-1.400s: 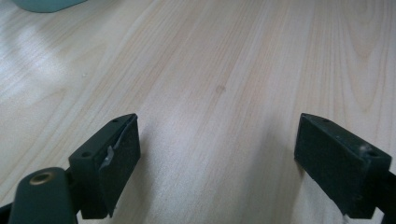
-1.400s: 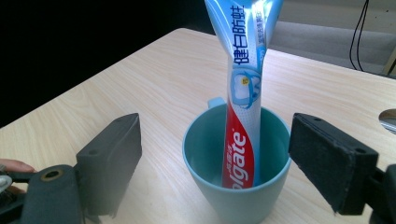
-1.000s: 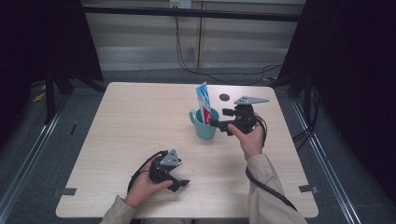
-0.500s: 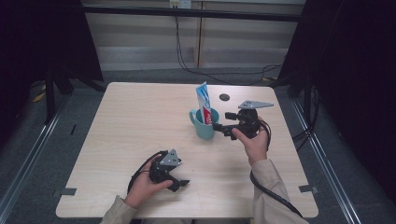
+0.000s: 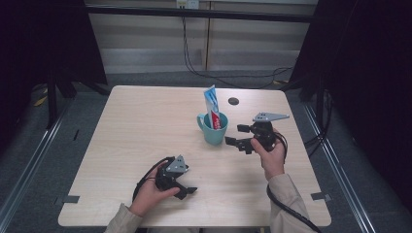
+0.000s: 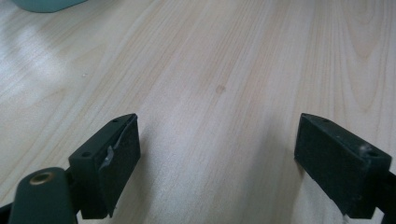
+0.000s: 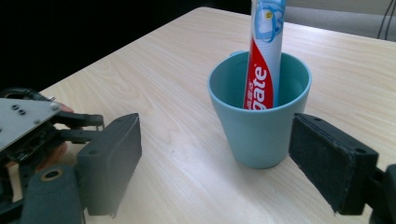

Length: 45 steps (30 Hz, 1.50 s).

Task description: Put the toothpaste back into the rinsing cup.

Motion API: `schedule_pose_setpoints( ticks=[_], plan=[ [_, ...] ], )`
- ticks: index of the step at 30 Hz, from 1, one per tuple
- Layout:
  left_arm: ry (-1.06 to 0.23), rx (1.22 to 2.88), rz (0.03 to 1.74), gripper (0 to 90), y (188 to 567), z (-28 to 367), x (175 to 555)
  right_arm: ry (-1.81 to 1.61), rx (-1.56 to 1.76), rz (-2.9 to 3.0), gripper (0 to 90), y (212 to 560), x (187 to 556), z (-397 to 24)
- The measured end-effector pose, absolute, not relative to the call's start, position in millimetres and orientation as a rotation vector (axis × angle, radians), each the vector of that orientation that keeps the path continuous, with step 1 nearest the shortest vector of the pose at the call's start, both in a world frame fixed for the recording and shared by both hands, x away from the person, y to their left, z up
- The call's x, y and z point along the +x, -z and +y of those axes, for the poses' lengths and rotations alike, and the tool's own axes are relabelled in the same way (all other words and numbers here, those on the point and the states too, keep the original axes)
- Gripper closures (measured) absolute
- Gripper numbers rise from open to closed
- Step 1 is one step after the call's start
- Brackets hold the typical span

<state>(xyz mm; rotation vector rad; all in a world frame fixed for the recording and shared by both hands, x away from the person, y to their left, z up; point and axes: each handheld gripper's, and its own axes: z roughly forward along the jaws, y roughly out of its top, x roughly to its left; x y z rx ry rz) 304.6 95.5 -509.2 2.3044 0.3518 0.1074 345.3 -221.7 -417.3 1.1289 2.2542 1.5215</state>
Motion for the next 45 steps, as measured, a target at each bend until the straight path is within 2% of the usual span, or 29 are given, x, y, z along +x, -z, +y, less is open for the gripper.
schedule_pose_setpoints(
  ticks=[45],
  plan=[
    [-0.106, 2.301, 0.351, 14.1, 509.4, 95.5, 304.7, -1.35, 1.108, 2.379, 17.2, 460.6, 308.2, -251.0]
  ],
)
